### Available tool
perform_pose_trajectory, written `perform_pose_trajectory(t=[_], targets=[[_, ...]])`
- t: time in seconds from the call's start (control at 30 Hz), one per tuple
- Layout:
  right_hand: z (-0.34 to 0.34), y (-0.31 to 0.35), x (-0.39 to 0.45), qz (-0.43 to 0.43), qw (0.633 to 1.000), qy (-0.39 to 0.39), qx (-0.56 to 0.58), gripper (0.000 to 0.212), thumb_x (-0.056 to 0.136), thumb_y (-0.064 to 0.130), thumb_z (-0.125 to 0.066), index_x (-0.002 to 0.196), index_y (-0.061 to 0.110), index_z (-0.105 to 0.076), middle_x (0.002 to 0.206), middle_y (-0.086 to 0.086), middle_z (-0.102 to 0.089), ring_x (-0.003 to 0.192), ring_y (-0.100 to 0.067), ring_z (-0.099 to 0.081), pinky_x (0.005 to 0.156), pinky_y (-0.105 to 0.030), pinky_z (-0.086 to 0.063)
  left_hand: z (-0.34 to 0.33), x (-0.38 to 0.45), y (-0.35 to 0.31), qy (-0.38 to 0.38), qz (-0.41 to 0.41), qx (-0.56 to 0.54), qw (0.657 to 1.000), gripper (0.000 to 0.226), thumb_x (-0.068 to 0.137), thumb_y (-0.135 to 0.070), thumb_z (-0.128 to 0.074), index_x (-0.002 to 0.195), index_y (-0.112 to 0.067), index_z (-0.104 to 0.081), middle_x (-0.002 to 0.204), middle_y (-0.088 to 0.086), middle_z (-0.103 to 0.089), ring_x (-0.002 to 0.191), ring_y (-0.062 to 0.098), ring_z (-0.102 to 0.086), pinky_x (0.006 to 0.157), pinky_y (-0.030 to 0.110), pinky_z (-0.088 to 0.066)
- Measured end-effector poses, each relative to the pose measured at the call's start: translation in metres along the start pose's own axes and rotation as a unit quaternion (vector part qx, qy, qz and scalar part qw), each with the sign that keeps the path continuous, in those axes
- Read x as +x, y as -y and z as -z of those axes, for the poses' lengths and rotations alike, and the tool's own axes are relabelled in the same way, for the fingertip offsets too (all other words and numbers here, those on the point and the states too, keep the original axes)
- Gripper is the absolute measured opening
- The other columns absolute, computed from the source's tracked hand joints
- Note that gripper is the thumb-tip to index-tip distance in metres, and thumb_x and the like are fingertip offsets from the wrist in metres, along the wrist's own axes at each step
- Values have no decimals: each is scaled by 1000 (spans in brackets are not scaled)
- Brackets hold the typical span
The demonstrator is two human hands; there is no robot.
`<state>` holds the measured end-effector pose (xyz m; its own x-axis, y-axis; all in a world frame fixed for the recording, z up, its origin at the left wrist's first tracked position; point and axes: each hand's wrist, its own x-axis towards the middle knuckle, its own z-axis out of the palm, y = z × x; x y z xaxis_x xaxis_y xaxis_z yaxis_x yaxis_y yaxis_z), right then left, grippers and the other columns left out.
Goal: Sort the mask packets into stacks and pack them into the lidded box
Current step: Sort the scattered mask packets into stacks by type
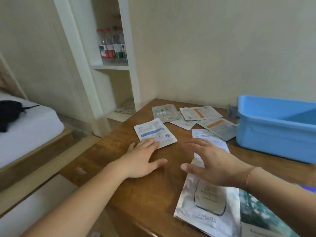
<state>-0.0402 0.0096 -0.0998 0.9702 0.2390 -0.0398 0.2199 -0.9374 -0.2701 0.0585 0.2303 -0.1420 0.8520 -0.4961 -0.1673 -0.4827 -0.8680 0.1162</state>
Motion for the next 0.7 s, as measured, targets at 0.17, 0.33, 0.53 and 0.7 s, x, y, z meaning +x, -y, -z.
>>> perform_pose_trajectory(t=[0.17,0.33,0.53,0.7], targets=[[-9,46,8,106,990,69,-59,80,86,72,-43,152,34,-20,161,14,-11,148,-7,-5,116,-28,-14,-17,-96,9,-23,-64,37,997,93,80,-87,-26,155,-40,2,159,-24,11,143,-5,12,120,35,2],[-38,91,-7,174,970,116,-122,104,77,85,-35,155,22,-7,163,3,-5,150,-15,-3,120,-35,-2,-47,-150,21,-97,-116,46,987,112,72,-95,-29,156,-23,-20,163,-9,-15,147,2,-9,113,31,-10],[-76,102,-24,233,954,-58,-178,52,81,56,-46,109,17,-66,118,-8,-67,103,-29,-66,92,-48,-52,-67,-149,59,-218,-115,-20,969,104,77,-84,-47,154,-19,-26,162,-6,-24,149,9,-19,119,35,-13],[-92,103,-33,306,918,-202,-149,13,87,16,-56,79,20,-66,77,1,-70,68,-22,-66,77,-39,-51,-72,-133,81,-223,-131,-33,965,89,77,-51,-61,154,-37,-18,160,-11,-27,150,8,-16,117,57,-20]])
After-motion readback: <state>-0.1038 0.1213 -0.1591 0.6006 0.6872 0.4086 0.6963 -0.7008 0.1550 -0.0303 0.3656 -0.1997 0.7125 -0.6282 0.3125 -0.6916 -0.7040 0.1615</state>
